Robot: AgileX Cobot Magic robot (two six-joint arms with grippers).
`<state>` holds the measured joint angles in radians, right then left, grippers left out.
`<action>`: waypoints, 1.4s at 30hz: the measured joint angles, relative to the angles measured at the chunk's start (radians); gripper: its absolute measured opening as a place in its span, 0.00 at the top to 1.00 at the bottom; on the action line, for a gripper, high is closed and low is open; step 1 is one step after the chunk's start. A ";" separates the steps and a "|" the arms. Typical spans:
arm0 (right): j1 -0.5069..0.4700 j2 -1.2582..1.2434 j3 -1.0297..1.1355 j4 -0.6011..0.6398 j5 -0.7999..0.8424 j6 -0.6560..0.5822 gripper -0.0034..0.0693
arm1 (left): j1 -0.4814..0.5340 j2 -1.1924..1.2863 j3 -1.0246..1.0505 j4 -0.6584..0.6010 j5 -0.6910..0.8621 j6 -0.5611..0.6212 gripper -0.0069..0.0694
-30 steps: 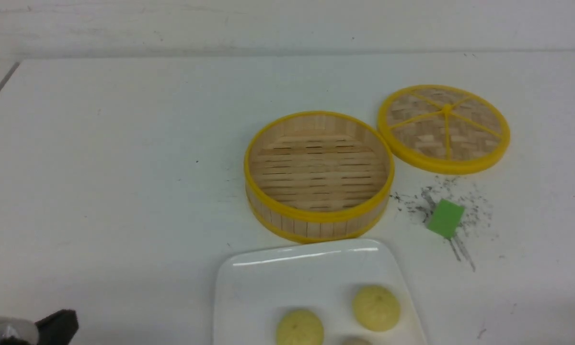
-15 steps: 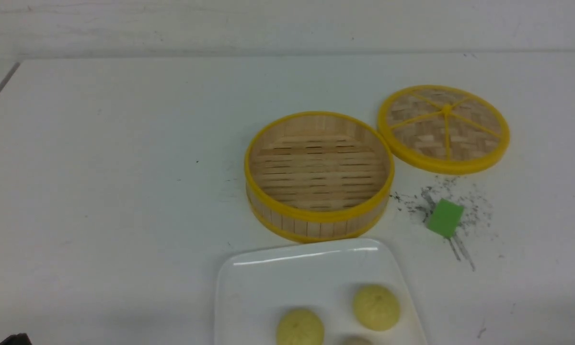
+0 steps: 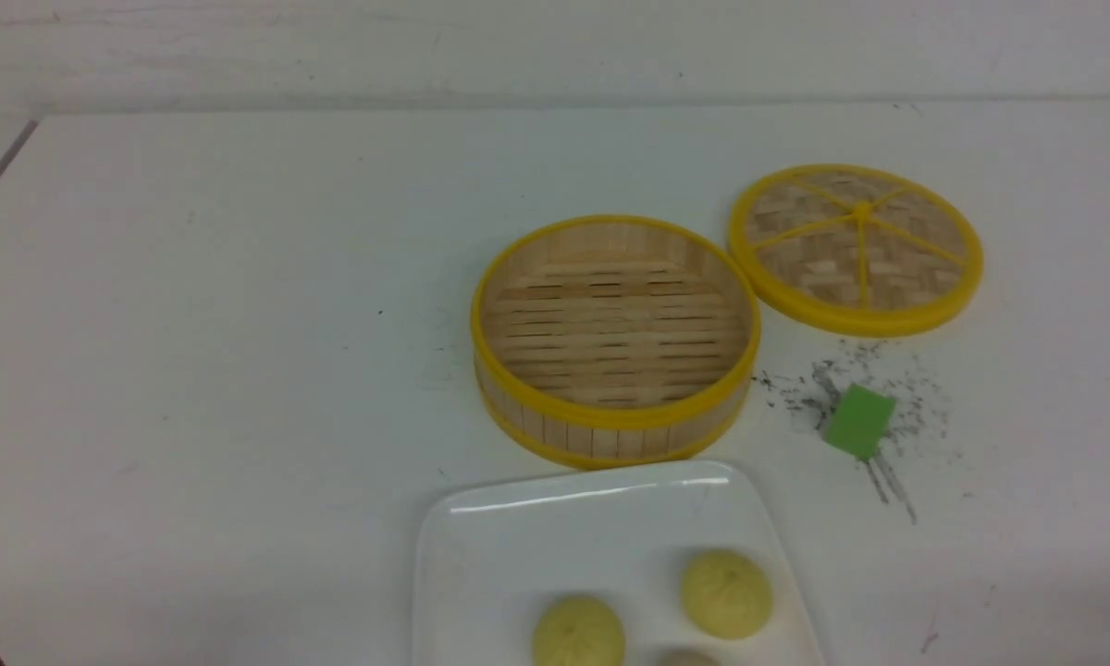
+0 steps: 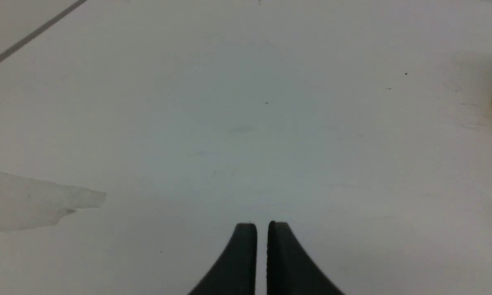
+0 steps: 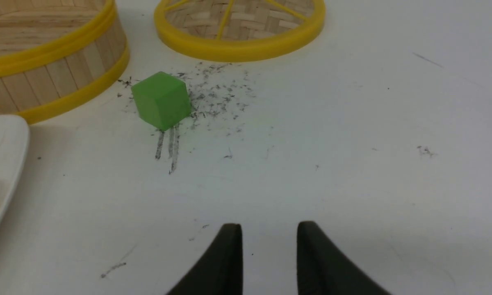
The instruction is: Put the steamed buns into the plate on the white tablecloth.
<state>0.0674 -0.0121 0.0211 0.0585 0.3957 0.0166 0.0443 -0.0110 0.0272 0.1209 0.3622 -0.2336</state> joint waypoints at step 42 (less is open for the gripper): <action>0.000 0.000 0.000 0.000 0.001 0.000 0.63 | -0.033 0.000 -0.001 0.002 0.007 0.000 0.78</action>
<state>0.0674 -0.0121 0.0211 0.0585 0.3966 0.0166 0.0114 -0.0110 0.0264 0.1231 0.3688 -0.2336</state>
